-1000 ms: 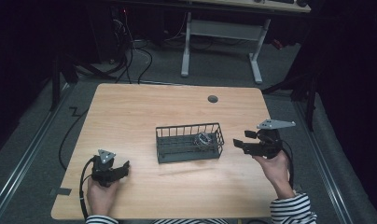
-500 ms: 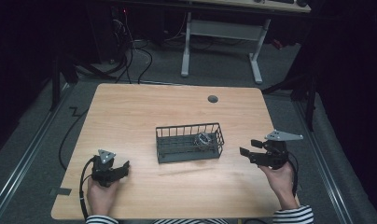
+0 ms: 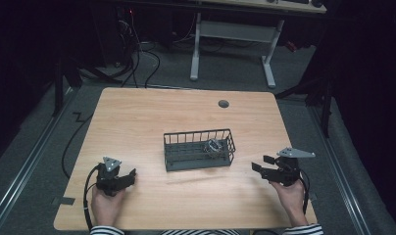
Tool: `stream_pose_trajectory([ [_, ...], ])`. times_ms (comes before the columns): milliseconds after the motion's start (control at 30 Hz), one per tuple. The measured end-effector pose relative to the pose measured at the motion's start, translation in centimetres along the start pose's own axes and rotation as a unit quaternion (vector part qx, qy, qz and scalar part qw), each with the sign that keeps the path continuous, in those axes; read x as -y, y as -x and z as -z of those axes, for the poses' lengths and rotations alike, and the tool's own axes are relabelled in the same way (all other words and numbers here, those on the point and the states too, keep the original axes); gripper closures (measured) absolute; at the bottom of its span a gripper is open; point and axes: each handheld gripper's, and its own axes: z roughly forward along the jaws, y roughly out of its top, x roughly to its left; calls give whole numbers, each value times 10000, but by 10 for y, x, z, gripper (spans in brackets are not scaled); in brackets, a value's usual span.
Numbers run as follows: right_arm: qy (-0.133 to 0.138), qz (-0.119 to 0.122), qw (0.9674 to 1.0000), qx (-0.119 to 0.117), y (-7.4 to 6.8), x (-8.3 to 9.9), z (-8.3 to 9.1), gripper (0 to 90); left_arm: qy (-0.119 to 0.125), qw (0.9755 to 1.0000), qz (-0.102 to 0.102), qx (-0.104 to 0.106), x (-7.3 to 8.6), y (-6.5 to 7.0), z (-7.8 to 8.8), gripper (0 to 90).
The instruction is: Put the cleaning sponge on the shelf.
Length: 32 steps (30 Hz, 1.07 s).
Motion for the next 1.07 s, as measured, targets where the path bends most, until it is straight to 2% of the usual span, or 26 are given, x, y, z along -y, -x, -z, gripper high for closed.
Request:
stream_pose_trajectory([
  [67, -44, -63, 10000, 22, 0, 6, -4, 351, -1, 10000, 0, 1, 0, 0, 0, 262],
  [400, -228, -23, 9996, 183, -2, 28, -25, 349, -1, 10000, 0, 1, 0, 0, 0, 262],
  [767, -471, 229, 9976, 446, -11, 45, -44, 344, -1, 10000, -2, 0, 0, 0, 0, 262],
  [867, -371, 388, 9969, 571, -14, 49, -45, 352, -1, 10000, -2, -1, 0, 0, 0, 262],
  [933, -402, 567, 9947, 761, -18, 50, -46, 351, -2, 10000, -3, -2, 0, 0, 0, 261],
  [1067, -417, 518, 9949, 763, -19, 50, -46, 348, -2, 10000, -6, -4, 0, 0, 0, 260],
])
